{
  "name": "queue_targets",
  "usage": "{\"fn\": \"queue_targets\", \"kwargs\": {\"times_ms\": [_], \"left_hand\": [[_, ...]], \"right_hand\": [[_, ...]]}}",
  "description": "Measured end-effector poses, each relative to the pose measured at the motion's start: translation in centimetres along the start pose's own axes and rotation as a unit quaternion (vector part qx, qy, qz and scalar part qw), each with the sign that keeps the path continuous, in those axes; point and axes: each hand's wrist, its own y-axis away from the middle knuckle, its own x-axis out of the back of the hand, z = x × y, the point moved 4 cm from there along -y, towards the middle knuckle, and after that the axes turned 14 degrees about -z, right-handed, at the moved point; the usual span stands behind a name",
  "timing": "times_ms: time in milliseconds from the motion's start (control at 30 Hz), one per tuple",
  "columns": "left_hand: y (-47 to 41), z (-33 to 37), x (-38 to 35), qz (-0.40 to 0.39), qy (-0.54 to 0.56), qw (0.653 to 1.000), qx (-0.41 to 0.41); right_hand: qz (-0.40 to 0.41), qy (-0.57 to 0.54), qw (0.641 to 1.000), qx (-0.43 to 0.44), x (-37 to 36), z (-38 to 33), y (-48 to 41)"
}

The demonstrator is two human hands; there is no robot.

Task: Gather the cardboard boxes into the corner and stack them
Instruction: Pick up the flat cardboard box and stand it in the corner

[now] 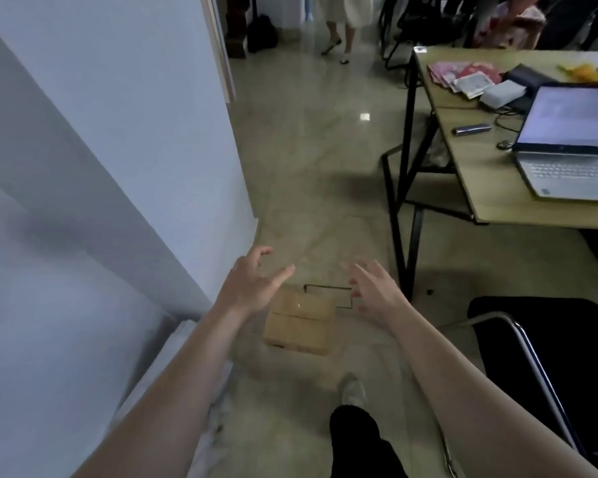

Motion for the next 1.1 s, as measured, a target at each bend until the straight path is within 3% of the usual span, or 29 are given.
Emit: {"fn": "queue_targets", "kwargs": {"times_ms": [200, 367, 533, 733, 933, 1100], "left_hand": [[-11.2, 1.8, -1.0, 0.013, 0.004, 0.998, 0.061], [-19.5, -1.8, -2.0, 0.012, -0.007, 0.994, 0.105], [-28.0, -11.9, -4.7, -0.015, -0.079, 0.979, 0.187], [-36.5, -26.1, -8.8, -0.070, -0.127, 0.959, 0.244], [-45.7, -37.2, -12.8, -0.092, -0.148, 0.948, 0.265], [-51.9, -44.5, -17.1, -0.085, -0.094, 0.942, 0.310]], "right_hand": [[-0.028, 0.069, 0.997, -0.032, 6.5, -1.6, -10.6], [-0.043, 0.109, 0.990, -0.076, 8.3, 1.8, -20.1], [-0.049, 0.137, 0.980, -0.136, 6.8, 8.9, -29.1], [-0.031, 0.062, 0.966, -0.249, 3.1, 20.8, -38.3], [-0.003, 0.038, 0.961, -0.273, -1.1, 30.3, -49.2], [0.008, 0.045, 0.956, -0.289, -4.3, 37.5, -57.0]]}}
